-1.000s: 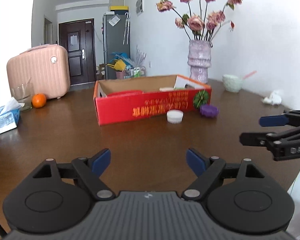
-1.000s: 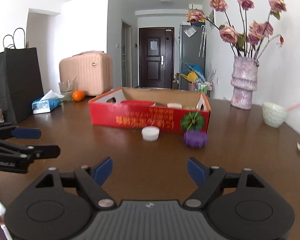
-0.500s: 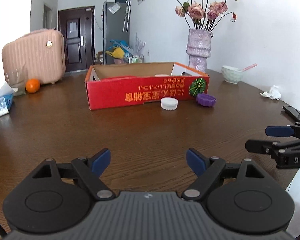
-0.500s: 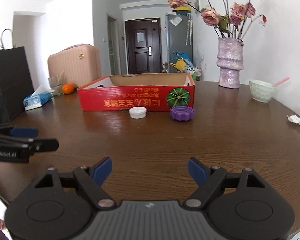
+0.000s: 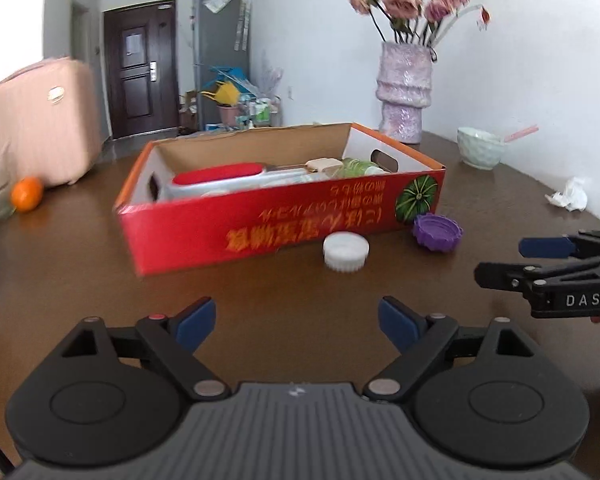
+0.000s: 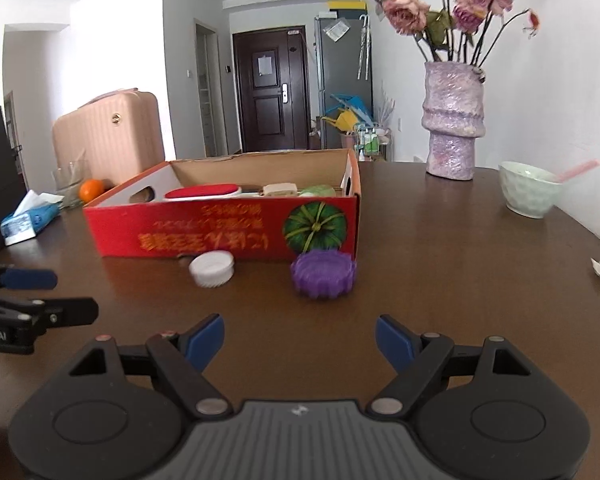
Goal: Organize rigid objects
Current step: 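Grasp the white cap with the left gripper while the right grasps the purple cap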
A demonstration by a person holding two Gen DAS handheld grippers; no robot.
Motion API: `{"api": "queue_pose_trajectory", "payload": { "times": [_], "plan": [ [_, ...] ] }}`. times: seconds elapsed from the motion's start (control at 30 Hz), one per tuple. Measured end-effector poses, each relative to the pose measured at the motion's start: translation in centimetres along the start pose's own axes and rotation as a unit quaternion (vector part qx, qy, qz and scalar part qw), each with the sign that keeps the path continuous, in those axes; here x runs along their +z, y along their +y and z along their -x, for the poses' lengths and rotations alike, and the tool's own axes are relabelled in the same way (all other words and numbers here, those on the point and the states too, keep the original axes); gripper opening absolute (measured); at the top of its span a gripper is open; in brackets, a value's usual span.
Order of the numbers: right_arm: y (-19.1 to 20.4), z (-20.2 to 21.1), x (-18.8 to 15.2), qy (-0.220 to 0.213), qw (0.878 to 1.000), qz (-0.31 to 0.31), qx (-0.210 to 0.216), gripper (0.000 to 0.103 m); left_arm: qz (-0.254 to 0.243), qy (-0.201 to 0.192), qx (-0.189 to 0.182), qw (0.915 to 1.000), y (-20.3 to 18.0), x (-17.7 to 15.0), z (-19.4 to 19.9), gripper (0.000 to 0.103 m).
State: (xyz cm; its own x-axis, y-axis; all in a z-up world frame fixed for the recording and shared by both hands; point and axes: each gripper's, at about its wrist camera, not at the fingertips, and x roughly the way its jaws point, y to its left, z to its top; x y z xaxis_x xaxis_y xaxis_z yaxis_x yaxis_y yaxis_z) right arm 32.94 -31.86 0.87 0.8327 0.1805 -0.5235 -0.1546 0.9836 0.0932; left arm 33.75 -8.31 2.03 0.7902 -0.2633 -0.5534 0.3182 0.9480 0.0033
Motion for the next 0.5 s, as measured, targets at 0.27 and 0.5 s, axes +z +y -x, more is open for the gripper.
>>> {"api": "queue_pose_trajectory", "payload": {
  "times": [0.27, 0.5],
  "plan": [
    [-0.6, -5.5, 2.8, 0.039, 0.999, 0.029, 0.011, 0.081, -0.009, 0.064, -0.043, 0.997, -1.7, 3.1, -7.1, 0.076],
    [-2.1, -8.5, 3.9, 0.061, 0.998, 0.014, 0.023, 0.072, -0.024, 0.063, -0.047, 0.9966, -2.4, 4.2, -10.7, 0.058]
  ]
}}
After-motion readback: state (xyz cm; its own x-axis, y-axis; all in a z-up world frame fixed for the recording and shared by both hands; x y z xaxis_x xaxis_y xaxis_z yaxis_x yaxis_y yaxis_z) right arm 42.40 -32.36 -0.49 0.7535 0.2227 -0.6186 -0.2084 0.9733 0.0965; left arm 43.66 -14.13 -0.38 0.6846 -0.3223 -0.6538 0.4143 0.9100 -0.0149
